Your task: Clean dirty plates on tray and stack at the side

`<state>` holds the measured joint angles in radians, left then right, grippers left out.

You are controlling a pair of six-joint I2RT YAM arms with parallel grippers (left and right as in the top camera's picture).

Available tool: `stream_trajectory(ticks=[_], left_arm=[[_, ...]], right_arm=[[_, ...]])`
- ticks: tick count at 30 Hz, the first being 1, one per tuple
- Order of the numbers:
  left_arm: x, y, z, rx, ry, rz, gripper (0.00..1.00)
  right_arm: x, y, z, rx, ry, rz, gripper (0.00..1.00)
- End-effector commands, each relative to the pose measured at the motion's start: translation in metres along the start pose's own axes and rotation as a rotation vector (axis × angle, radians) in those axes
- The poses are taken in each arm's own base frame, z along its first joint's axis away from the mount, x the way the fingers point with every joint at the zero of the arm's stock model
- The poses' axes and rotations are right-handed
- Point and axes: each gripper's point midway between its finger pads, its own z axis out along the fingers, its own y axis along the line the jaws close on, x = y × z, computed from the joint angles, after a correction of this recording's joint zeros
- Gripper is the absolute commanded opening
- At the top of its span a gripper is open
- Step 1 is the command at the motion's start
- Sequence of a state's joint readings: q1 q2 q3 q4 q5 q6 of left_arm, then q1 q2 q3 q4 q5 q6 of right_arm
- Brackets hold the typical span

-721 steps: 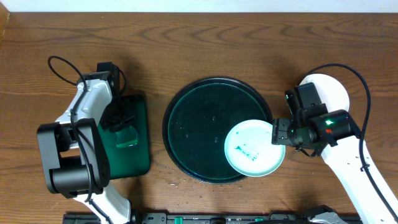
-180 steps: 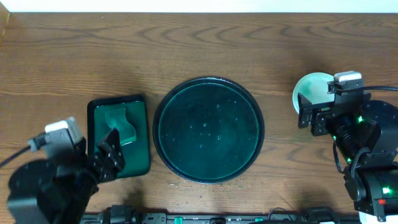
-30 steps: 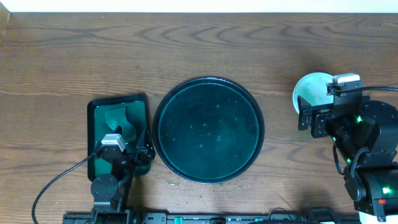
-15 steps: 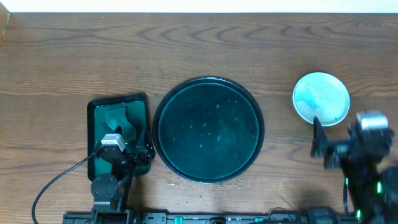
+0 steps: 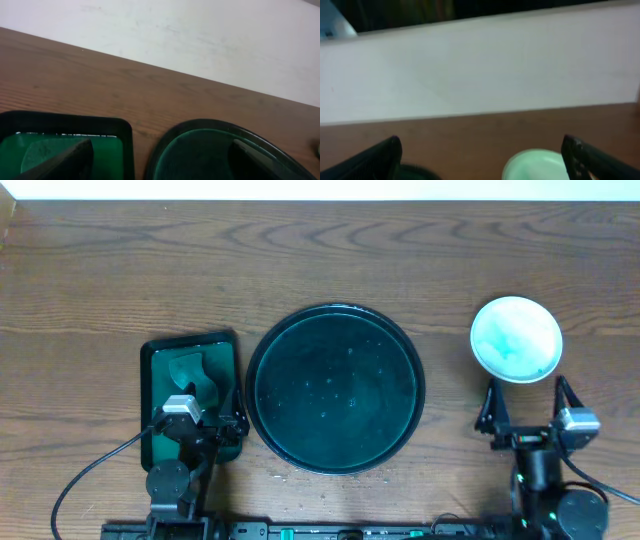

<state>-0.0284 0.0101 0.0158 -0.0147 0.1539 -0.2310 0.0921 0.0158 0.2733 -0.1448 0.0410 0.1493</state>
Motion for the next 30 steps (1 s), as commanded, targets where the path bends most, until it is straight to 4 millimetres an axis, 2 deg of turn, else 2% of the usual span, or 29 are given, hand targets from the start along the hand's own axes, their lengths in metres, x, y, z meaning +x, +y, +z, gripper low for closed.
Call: stream_trajectory(ticks=[1,18,23,25,28,30], left_arm=[[0.015,0.000,0.000,0.008,0.051,0.005,0.86],[0.015,0.000,0.000,0.008,0.051,0.005,0.86],[0.015,0.000,0.000,0.008,0.051,0.005,0.86],[0.015,0.000,0.000,0.008,0.051,0.005,0.86],[0.015,0.000,0.000,0.008,0.051,0.005,0.86],[0.015,0.000,0.000,0.008,0.051,0.005,0.86]], right_arm=[[0.025,0.000,0.009,-0.020,-0.023,0.124,0.99],[0.069,-0.009,0.016,0.001,0.015,0.150,0.99],[0.076,-0.010,0.016,0.011,0.044,0.148,0.99],[0.084,-0.011,0.015,0.017,0.077,0.146,0.99],[0.110,-0.011,0.012,0.018,0.184,0.143,0.99],[0.111,-0.006,0.011,-0.018,0.194,0.090,0.99]])
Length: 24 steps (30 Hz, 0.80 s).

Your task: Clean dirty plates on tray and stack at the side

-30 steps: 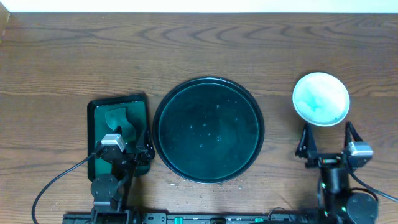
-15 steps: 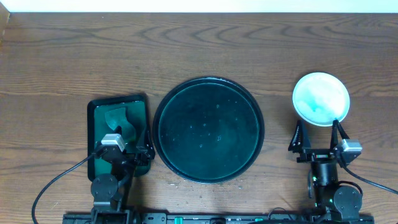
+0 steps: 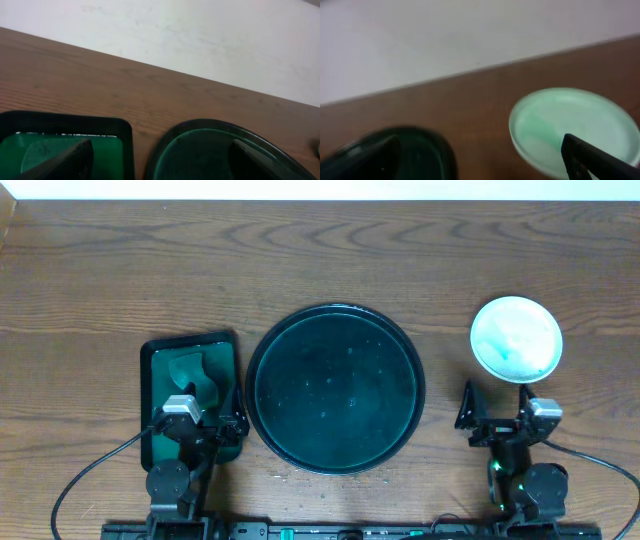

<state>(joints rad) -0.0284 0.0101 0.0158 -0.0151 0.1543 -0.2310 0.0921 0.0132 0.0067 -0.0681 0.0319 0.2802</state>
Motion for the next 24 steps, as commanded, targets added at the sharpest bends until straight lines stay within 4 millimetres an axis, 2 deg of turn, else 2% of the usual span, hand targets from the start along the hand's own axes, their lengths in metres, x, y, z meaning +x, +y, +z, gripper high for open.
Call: stream_trajectory(ticks=[1,24], left_arm=[[0.0149,0.0004,0.0003,0.007,0.051,0.005,0.86],[0.0149,0.0004,0.0003,0.007,0.051,0.005,0.86]], right_arm=[[0.0032,0.0090,-0.0006,-0.051,0.013,-0.056,0.99],[0.0037,0.0104,-0.0007,-0.059,0.016,-0.050,0.99]])
